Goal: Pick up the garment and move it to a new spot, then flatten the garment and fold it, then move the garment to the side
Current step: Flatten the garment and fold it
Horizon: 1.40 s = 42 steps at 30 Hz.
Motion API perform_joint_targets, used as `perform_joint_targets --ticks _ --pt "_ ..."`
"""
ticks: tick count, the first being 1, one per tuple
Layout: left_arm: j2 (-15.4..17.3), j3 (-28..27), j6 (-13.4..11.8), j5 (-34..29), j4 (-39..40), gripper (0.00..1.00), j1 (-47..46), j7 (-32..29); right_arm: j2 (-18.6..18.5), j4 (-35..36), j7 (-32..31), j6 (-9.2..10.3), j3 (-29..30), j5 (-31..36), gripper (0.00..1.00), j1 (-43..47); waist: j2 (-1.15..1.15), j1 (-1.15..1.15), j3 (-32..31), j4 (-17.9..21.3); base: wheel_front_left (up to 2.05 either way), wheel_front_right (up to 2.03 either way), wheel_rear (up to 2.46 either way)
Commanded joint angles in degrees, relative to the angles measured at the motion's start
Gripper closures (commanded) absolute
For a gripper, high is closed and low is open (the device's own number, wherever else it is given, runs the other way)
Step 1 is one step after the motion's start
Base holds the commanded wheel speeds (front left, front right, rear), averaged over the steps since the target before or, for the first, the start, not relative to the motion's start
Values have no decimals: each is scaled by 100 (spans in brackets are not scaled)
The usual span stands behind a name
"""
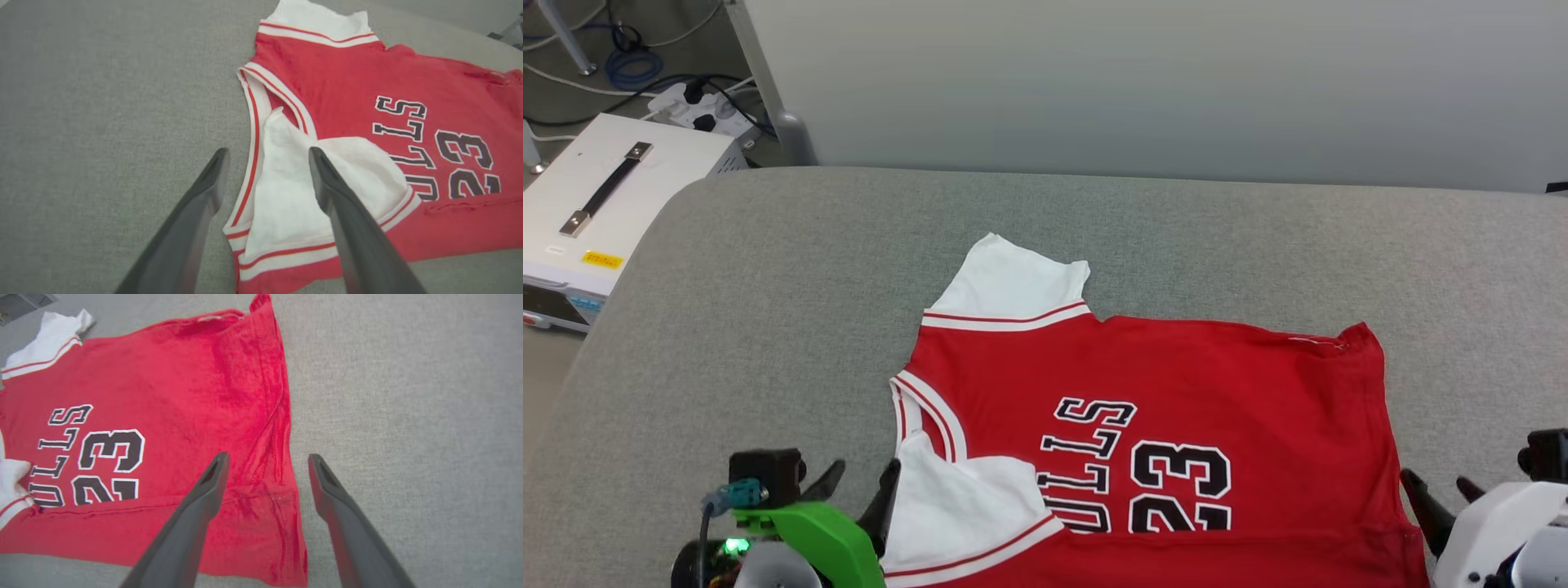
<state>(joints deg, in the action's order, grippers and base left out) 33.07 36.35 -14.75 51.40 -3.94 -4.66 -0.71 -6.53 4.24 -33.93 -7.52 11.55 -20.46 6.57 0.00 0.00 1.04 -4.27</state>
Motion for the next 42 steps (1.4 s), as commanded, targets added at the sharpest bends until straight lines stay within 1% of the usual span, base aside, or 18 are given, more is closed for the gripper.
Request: perform_joint_targets --ticks 1,4,8,10,14,19,23,25,27,32,33,37,40,42 --pt "-20 -79 40 -118 111 0 -175 184 -137 136 238 3 -122 -42 0 -150 0 0 -82 19 0 0 0" --pt "-59 -185 89 -302 268 0 -266 664 -317 331 852 3 -327 -79 0 -228 0 0 -137 39 0 0 0" --pt "-179 -301 174 -486 355 0 -282 1260 -451 425 1696 3 -520 -40 0 -242 0 0 -146 84 0 0 0" --pt "-269 -401 213 -562 408 0 -249 1430 -452 420 2108 3 -602 6 0 -240 0 0 -121 129 0 0 0" --pt "-415 -587 320 -789 464 0 -122 1549 -345 402 2786 3 -702 -22 0 -243 0 0 -9 228 0 0 0" --pt "-532 -791 522 -1043 382 0 -148 1567 -324 329 3137 3 -845 12 0 -322 0 0 219 398 0 0 0" --pt "-481 -797 744 -1256 210 0 -585 1542 -288 331 3274 3 -917 46 0 -502 0 0 531 578 0 0 0" --pt "-419 -766 840 -1316 114 0 -897 1397 -259 362 3309 3 -962 62 0 -584 0 0 683 660 0 0 0" --pt "-312 -711 969 -1388 1 0 -1319 1119 -217 408 3328 3 -1029 89 0 -659 0 0 868 755 0 0 0" --pt "0 -575 1409 -1400 -399 0 -2492 68 -152 467 3310 3 -1206 150 0 -956 0 0 1348 1051 0 0 0" --pt "81 -541 1534 -1386 -488 0 -2735 -181 -144 478 3310 3 -1241 155 0 -1028 0 0 1453 1123 0 0 0" --pt "339 -417 1895 -1300 -857 0 -3590 -1134 -103 533 3361 3 -1284 124 0 -1215 0 0 1805 1337 0 0 0" --pt "425 -395 2017 -1129 -1195 0 -4139 -1746 -75 536 3415 3 -1328 123 0 -1305 0 0 2005 1468 0 0 0" --pt "460 -402 2045 -1003 -1489 0 -4465 -2176 -51 515 3451 3 -1385 123 0 -1360 0 0 2133 1558 0 0 0"
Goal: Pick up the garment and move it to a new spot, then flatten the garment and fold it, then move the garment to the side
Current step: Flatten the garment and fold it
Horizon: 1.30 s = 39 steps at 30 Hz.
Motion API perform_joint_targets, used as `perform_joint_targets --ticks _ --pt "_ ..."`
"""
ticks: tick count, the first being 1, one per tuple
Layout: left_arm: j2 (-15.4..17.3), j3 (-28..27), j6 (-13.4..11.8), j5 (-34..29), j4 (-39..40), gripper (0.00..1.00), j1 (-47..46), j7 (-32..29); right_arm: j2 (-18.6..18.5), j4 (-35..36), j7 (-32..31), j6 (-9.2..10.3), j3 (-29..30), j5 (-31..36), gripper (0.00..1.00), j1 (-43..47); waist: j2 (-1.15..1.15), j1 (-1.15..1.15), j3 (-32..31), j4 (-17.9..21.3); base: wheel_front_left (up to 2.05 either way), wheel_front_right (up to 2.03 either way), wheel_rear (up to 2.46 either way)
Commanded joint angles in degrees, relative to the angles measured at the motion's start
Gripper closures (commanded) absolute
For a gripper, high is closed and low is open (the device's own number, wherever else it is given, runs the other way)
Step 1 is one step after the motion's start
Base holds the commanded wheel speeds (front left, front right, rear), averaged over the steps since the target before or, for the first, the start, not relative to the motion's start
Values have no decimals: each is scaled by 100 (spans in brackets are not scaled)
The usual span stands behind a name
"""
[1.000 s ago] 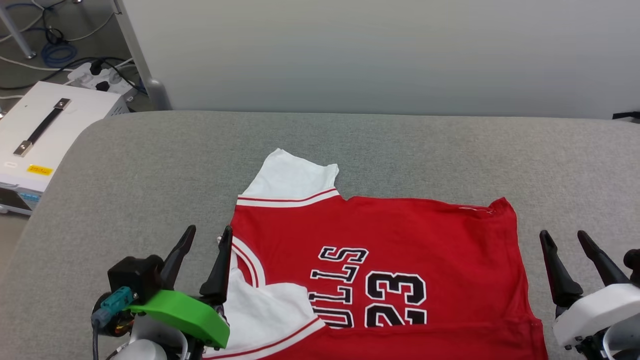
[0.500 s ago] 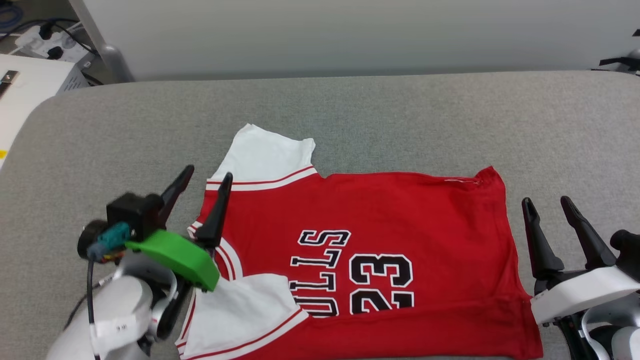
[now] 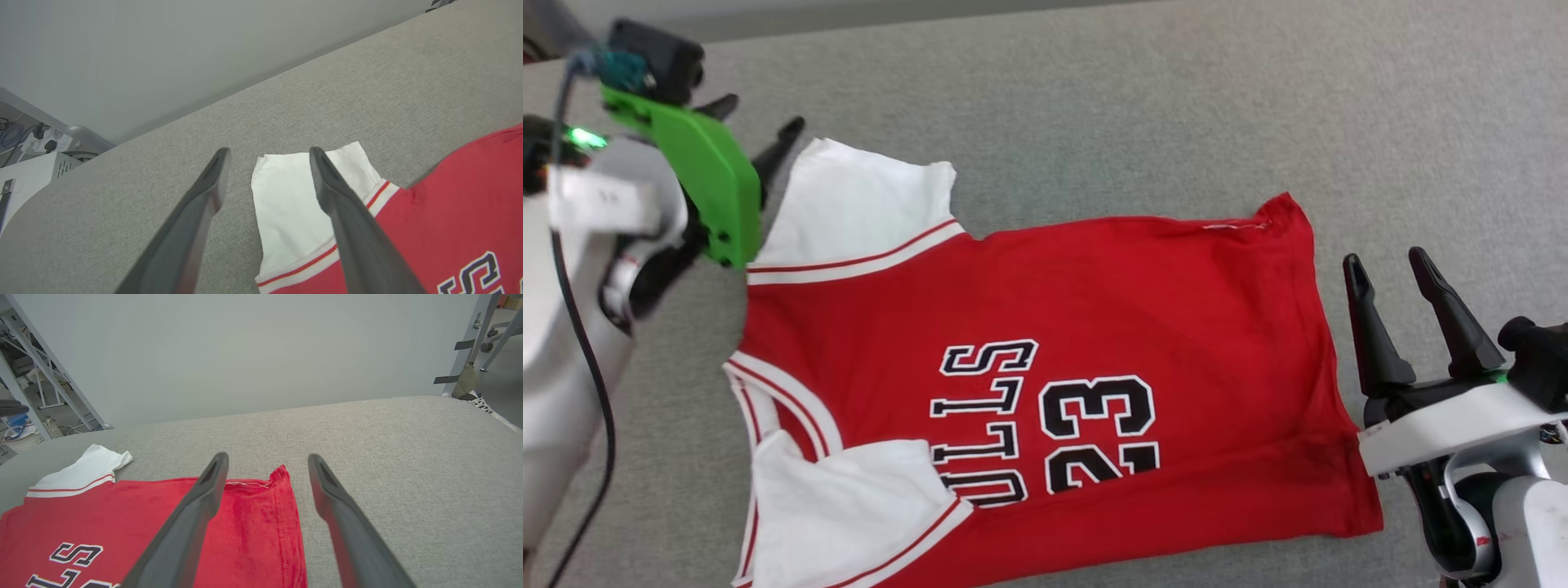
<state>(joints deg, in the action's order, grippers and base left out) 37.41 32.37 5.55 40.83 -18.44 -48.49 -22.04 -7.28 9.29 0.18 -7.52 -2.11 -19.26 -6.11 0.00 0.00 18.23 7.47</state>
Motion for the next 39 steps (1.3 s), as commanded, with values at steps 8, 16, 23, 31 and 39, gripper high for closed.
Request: perform_joint_targets --ticks 8,16,23,31,39 --pt "-59 86 70 593 -1056 0 -998 -1660 48 -171 181 3 -230 -45 0 -305 0 0 787 588 0 0 0" --pt "-149 110 -144 660 -1889 0 -1457 -2174 86 -305 264 3 -365 -150 0 -530 0 0 1106 745 0 0 0" --pt "-297 63 -171 961 -2358 100 -1413 -2560 137 -361 316 3 -418 -166 0 -516 0 0 1144 770 0 0 0" --pt "-498 -19 -177 1104 -2280 100 -1141 -2168 74 -449 212 3 -313 -108 0 -474 0 0 806 578 0 0 0" --pt "-700 -167 -167 1235 -1803 100 -674 -1417 -40 -513 -174 3 -43 -44 0 -217 0 0 170 136 0 0 0"
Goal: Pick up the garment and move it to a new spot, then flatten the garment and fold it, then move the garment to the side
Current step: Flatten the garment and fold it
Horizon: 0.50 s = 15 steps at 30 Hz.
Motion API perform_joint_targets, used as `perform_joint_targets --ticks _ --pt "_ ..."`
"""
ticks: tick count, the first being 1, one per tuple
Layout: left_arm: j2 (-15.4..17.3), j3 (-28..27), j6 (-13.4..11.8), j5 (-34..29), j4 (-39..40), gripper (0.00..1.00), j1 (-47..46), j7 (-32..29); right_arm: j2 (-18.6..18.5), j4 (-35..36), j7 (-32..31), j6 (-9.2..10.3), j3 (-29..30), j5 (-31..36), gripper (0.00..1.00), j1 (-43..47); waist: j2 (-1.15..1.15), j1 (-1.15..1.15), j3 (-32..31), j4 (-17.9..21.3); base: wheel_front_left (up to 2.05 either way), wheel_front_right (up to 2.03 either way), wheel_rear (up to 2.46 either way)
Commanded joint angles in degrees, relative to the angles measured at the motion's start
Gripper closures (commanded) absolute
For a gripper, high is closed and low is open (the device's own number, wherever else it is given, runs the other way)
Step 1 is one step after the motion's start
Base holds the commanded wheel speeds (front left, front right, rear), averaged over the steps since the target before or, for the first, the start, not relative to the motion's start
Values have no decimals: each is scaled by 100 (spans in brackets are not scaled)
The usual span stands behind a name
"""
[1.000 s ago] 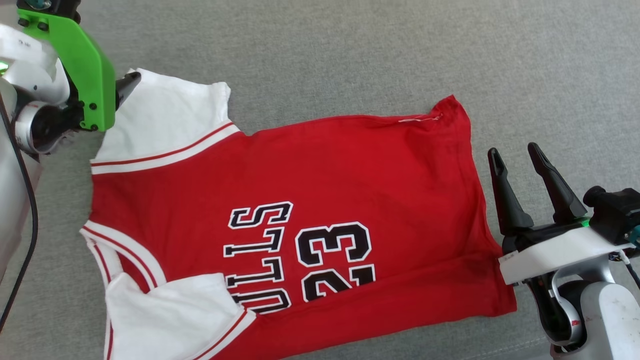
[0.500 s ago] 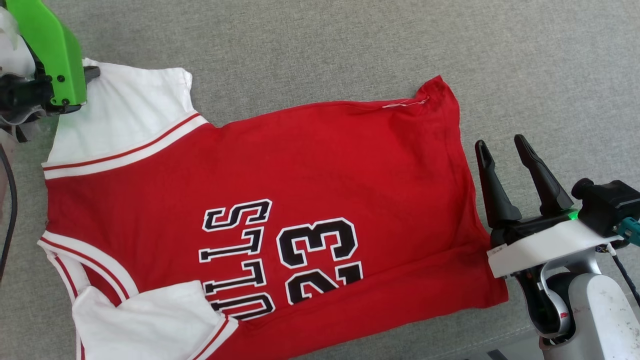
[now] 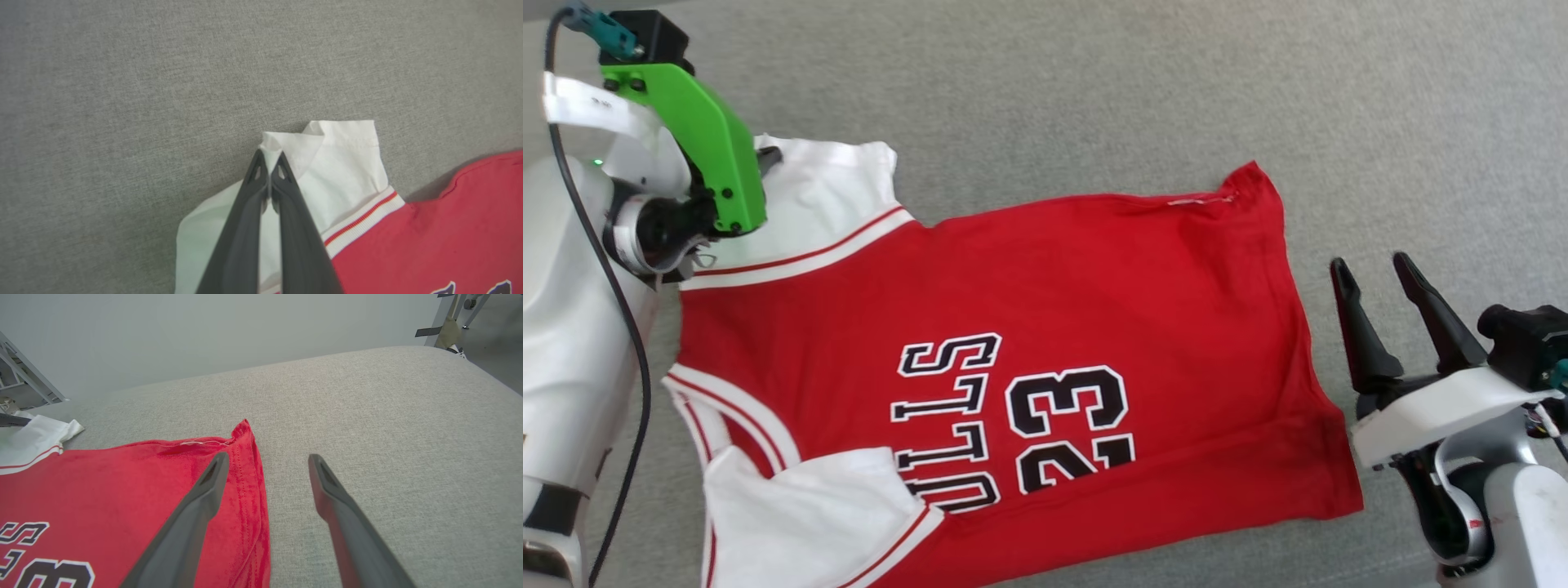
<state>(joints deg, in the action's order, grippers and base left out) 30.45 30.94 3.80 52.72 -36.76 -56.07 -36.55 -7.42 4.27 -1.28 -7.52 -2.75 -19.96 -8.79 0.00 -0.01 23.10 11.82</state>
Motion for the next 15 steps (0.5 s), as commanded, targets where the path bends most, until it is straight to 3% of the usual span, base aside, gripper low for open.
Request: perform_joint_targets --ticks 1,8,15 --pt "-29 -31 8 66 130 100 159 95 -52 -24 -141 3 85 32 0 96 0 1 -399 -380 0 0 0" --pt "21 -128 -183 208 1130 100 705 252 -248 129 -1232 3 383 -49 0 173 0 1 -653 -729 0 0 0" --pt "309 -153 -593 180 2596 100 1385 244 -556 108 -3059 3 592 -180 0 -510 0 1 -554 -954 0 0 0"
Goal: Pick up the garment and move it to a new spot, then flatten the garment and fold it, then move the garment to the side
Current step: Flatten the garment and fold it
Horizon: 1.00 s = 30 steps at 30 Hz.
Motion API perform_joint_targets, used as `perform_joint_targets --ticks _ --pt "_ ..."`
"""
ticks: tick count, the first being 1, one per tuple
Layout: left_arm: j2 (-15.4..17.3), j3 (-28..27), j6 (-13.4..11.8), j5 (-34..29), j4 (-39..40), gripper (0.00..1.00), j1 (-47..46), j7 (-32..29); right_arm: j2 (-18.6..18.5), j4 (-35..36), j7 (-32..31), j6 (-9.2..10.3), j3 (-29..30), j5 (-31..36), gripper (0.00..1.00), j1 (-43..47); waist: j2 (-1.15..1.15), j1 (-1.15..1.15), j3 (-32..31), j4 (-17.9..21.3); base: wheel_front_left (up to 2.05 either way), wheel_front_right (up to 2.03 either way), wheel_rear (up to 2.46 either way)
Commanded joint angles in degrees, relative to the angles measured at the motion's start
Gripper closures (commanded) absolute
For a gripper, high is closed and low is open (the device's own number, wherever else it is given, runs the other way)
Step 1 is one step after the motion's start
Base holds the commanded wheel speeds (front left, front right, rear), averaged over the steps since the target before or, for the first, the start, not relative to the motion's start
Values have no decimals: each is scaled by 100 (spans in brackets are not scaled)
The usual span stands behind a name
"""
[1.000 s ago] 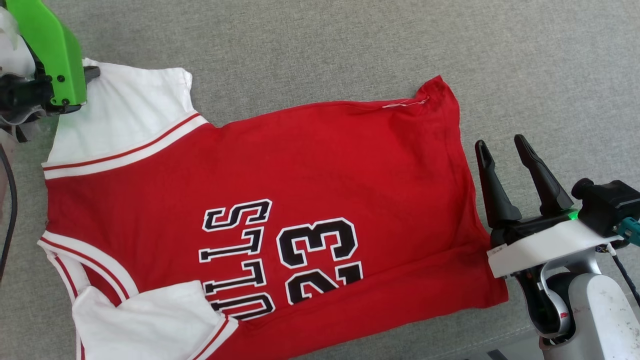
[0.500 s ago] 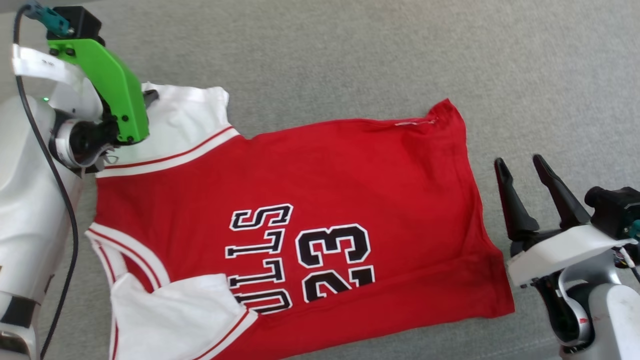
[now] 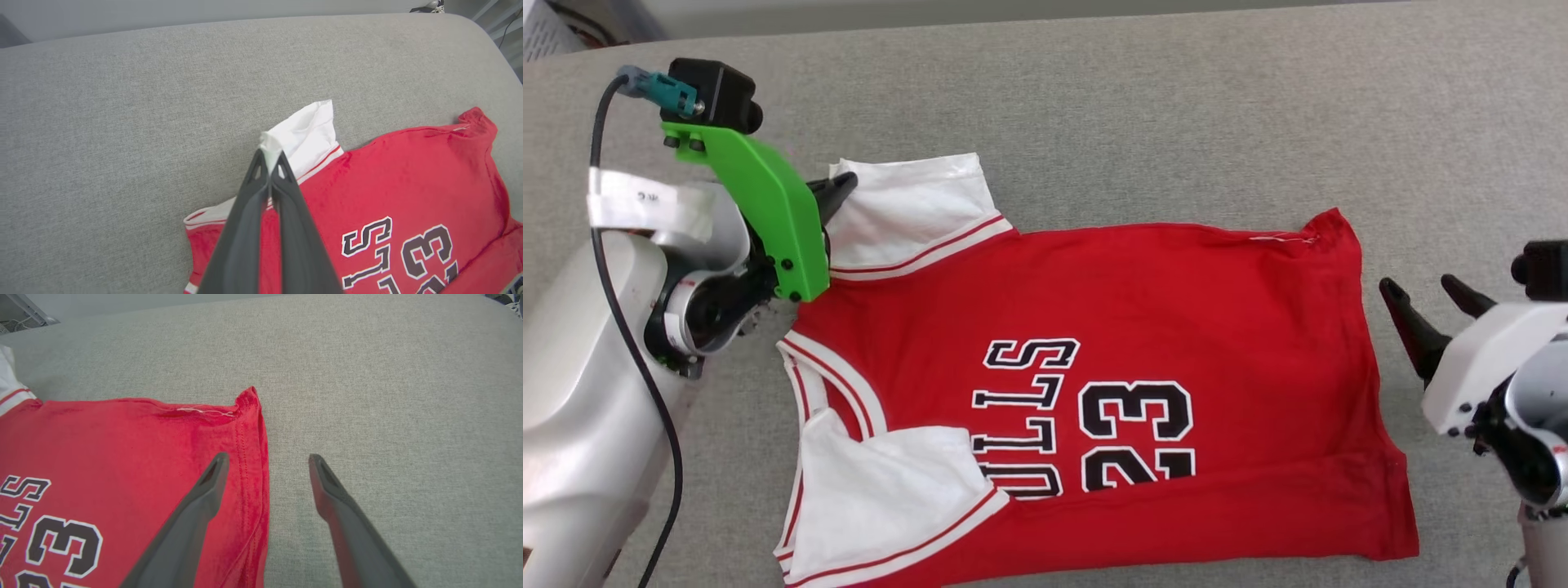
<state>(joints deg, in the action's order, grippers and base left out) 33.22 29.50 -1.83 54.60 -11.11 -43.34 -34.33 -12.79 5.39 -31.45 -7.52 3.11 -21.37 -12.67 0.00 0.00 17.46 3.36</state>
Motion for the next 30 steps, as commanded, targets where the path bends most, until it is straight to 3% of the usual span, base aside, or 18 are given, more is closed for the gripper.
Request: perform_joint_targets --ticks 1,6,12,30 --pt "69 -9 -87 -21 218 100 196 23 -59 -38 -259 3 22 -26 0 -247 0 0 38 -139 0 0 0" --pt "196 -17 -345 -64 1098 100 502 5 -161 -326 -1206 3 27 -95 0 -981 0 0 235 -319 0 0 0" --pt "301 6 -497 -216 1694 100 587 16 -358 -863 -1698 3 -106 3 0 -1589 0 0 449 -512 0 0 0" --pt "271 65 -440 -227 1918 100 476 24 -615 -2173 -1484 3 -800 236 0 -2205 0 0 874 -747 0 0 0"
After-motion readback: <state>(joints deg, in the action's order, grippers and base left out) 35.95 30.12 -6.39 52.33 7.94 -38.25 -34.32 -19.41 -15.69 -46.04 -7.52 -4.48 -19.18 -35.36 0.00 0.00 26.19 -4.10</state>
